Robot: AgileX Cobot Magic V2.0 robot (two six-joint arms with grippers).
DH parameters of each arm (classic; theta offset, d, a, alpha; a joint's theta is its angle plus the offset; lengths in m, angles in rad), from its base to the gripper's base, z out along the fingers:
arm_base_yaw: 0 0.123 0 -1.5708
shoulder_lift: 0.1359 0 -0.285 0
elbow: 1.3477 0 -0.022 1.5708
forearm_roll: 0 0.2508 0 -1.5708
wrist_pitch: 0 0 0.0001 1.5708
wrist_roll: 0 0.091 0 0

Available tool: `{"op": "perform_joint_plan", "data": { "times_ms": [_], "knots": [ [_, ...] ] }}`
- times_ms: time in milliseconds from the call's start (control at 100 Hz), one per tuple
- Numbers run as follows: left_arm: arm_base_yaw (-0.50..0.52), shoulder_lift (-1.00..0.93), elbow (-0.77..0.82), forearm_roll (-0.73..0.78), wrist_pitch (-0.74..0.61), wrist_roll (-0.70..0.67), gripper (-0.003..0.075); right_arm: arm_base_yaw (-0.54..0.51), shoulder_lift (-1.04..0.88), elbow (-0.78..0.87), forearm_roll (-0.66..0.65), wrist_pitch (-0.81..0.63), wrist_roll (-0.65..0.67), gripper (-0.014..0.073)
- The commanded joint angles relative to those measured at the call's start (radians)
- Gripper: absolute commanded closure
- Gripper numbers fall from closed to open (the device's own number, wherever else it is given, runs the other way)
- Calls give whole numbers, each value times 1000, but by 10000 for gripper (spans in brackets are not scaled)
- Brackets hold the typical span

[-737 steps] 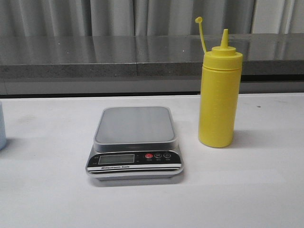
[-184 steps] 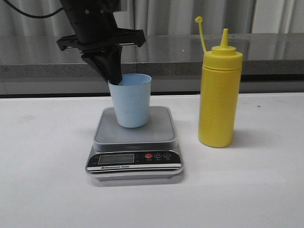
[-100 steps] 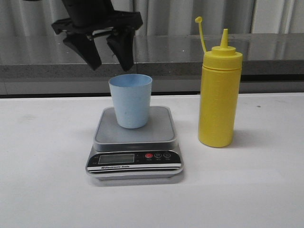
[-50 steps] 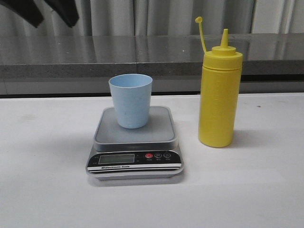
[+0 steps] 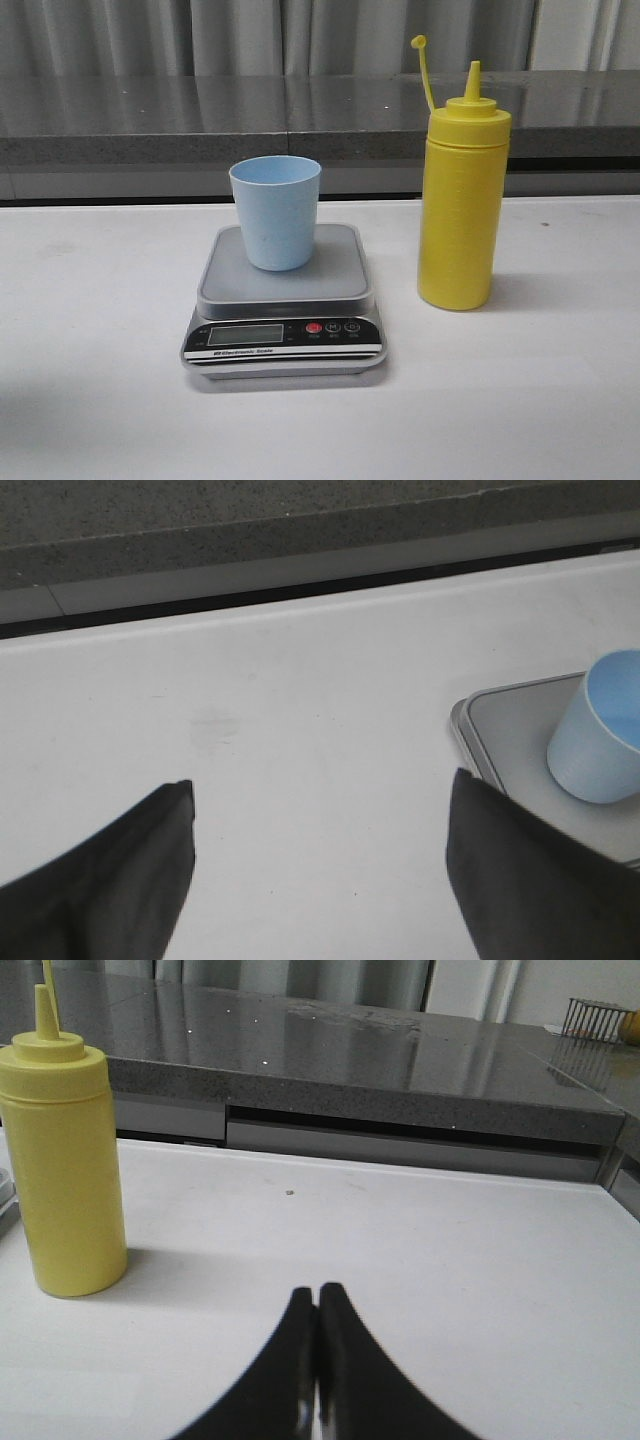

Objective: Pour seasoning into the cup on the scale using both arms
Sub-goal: 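Open the left gripper and raise it away from the cup, then move the right gripper toward the yellow squeeze bottle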

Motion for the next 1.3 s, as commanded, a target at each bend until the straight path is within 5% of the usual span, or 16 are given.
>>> {"op": "perform_joint_plan", "data": {
  "times_ms": [0,370,830,970,1230,1290],
  "knots": [
    [5,-115,65,-3,-136,2,214,-5,-16,0,-8,-84,-13,714],
    [5,-513,326,-3,-178,2,216,-5,-16,0,-8,-84,-13,714],
    [5,-827,378,-3,-124,2,226,-5,-16,0,-8,-84,-13,714],
    [5,-829,378,-3,-122,2,346,-5,-16,0,-8,-84,-13,714],
    [5,-829,378,-3,-122,2,730,-5,-16,0,-8,-84,-13,714],
    [5,-829,378,-3,-122,2,738,-5,-16,0,-8,-84,-13,714]
  ]
}}
